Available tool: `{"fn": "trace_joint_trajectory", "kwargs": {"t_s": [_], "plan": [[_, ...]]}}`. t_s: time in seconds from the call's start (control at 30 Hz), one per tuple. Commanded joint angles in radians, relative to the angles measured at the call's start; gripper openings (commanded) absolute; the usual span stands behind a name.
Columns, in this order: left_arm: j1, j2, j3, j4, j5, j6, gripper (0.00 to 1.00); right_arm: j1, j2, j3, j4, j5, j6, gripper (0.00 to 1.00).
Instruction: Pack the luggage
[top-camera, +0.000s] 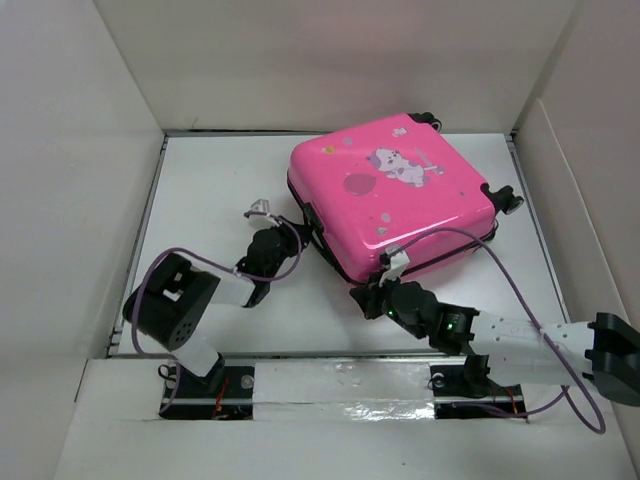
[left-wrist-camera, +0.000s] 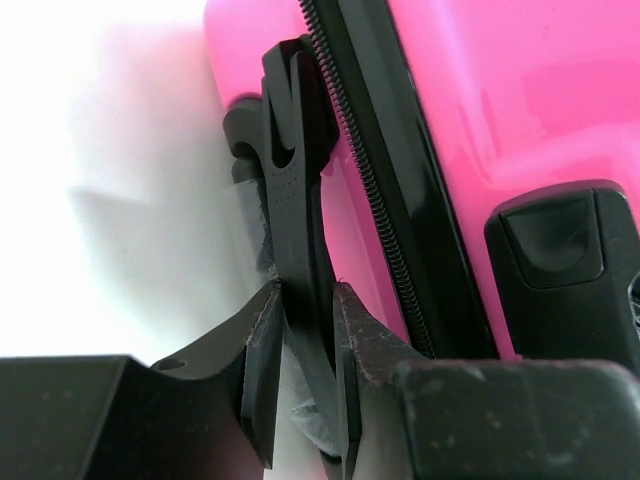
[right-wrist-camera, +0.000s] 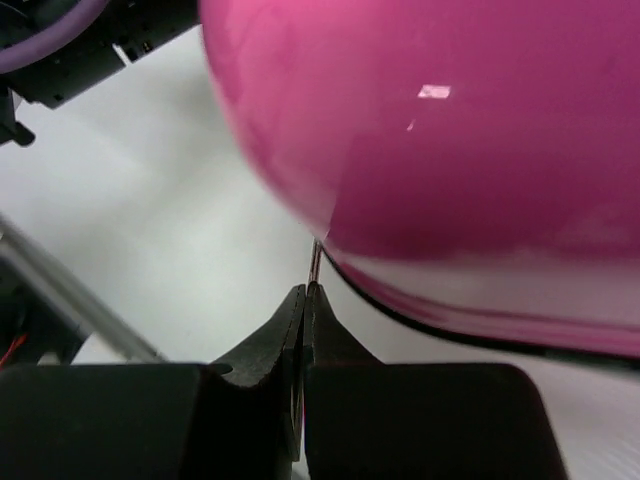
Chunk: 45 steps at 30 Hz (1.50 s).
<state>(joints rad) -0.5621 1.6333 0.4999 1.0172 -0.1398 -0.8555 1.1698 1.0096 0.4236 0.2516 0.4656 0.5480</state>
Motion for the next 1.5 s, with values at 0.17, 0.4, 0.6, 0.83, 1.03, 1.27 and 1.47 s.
{"fn": "trace_joint_trajectory", "kwargs": {"t_s": [0.17, 0.4, 0.6, 0.83, 1.03, 1.27, 1.47], "plan": [[-0.005, -0.41, -0.339, -0.104, -0.035, 0.032, 0.0, -0.027, -0.161, 0.059, -0.183, -0.202, -0.042, 0.68], [-0.016, -0.789, -0.389, -0.373, -0.078, 0.055, 0.0, -0.1, -0.552, 0.109, -0.483, -0.118, -0.013, 0.74], [-0.016, -0.791, -0.382, -0.398, -0.052, 0.062, 0.0, -0.307, -0.651, 0.153, -0.733, 0.103, 0.078, 0.08], [-0.016, -0.776, -0.414, -0.338, 0.022, 0.05, 0.0, -0.675, -0.407, 0.147, -0.559, -0.098, -0.101, 0.0], [-0.135, -0.765, -0.419, -0.313, -0.015, 0.069, 0.0, -0.881, -0.159, 0.171, -0.175, -0.566, -0.241, 0.0], [-0.43, -0.698, -0.385, -0.305, -0.208, 0.012, 0.0, -0.909, 0.228, 0.433, -0.038, -0.702, -0.304, 0.0], [-0.591, -0.554, -0.33, -0.247, -0.302, -0.042, 0.0, -0.94, 0.392, 0.63, -0.104, -0.774, -0.339, 0.04]]}}
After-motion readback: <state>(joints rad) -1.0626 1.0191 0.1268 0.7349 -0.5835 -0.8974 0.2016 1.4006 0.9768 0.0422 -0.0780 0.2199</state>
